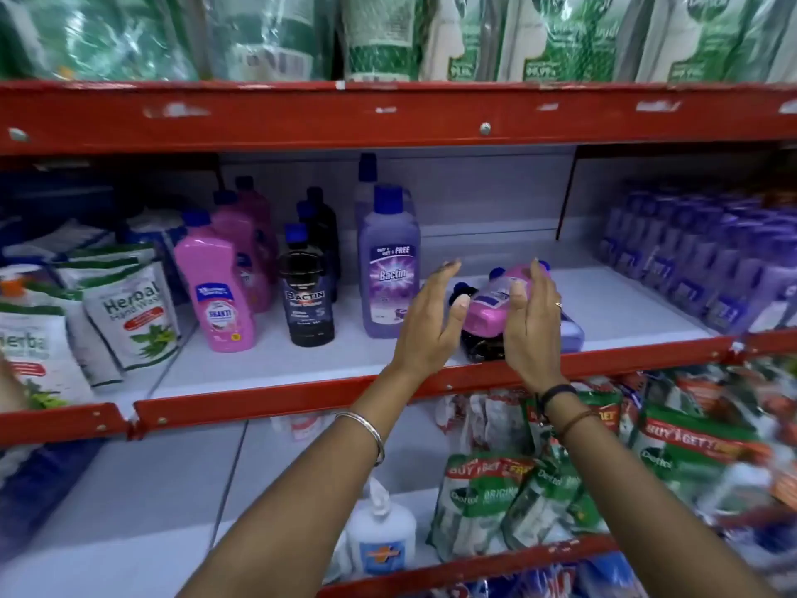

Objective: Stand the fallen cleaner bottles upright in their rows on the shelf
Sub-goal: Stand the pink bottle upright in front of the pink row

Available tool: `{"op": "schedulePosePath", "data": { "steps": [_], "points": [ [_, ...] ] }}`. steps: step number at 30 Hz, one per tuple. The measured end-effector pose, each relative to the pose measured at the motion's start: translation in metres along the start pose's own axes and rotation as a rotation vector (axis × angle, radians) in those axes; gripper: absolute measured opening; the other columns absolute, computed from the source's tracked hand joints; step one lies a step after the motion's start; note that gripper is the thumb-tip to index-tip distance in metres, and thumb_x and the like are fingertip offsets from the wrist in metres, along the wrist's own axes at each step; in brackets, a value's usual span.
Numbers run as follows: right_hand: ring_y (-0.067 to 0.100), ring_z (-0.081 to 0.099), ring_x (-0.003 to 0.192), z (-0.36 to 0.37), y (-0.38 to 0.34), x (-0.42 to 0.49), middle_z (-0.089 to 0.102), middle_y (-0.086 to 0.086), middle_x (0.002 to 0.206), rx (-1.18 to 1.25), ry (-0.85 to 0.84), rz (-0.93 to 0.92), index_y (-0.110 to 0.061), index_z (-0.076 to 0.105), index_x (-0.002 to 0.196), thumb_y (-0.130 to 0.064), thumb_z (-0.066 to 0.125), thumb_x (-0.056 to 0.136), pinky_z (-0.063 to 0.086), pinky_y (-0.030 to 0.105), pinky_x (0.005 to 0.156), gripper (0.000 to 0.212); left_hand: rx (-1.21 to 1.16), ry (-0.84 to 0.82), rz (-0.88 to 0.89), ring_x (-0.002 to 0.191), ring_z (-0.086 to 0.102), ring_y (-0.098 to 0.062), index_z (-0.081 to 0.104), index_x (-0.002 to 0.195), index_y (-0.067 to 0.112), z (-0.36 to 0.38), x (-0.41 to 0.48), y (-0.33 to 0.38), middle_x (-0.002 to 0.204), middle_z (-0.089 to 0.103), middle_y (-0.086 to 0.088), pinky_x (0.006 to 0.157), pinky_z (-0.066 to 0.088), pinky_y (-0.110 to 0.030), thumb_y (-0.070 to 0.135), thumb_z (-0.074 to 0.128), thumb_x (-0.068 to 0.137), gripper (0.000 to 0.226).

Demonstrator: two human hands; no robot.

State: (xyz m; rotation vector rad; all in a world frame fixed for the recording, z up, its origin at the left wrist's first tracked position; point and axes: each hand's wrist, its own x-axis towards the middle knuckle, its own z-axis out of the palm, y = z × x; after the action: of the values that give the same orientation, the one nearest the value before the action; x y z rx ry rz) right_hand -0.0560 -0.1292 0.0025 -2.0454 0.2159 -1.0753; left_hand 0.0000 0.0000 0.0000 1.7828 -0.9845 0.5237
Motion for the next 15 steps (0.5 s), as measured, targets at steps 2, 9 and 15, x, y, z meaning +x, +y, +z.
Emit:
{"op": "schedulePosePath", "data": {
  "steps": [2,9,15],
  "points": [
    [0.024,0.026,0.14,-0.001,0.001,0.002,0.032,0.012,0.151,0.016,0.01,0.056,-0.009,0.026,0.144,-0.053,0.024,0.093,0.018,0.036,0.117,0.067,-0.118,0.026,-0.165,0.131,0.038,-0.006,0.04,0.137,0.013,0.002,0.006,0.0,0.145,0.045,-0.004,0.107,0.024,-0.008,0.036,0.037,0.095,0.048],
    [0.031,0.042,0.121,-0.002,0.035,0.028,0.047,0.021,0.128,-0.092,-0.041,0.193,-0.003,0.037,0.134,-0.057,0.026,0.091,0.033,0.035,0.1,0.069,-0.18,-0.12,-0.639,0.129,0.046,-0.021,0.042,0.136,0.02,0.032,0.054,-0.007,0.145,0.046,-0.005,0.095,0.032,-0.023,0.041,0.03,0.099,0.044],
    [0.034,0.049,0.068,0.0,0.037,0.05,0.062,0.024,0.073,-0.241,-0.07,0.208,0.002,0.055,0.069,-0.035,0.048,0.091,0.015,0.03,0.057,0.044,-0.062,-0.335,-0.704,0.115,0.057,-0.031,0.055,0.12,0.006,0.044,0.075,-0.019,0.13,0.058,-0.015,0.089,0.044,-0.034,0.027,0.04,0.097,0.035]
  ]
}}
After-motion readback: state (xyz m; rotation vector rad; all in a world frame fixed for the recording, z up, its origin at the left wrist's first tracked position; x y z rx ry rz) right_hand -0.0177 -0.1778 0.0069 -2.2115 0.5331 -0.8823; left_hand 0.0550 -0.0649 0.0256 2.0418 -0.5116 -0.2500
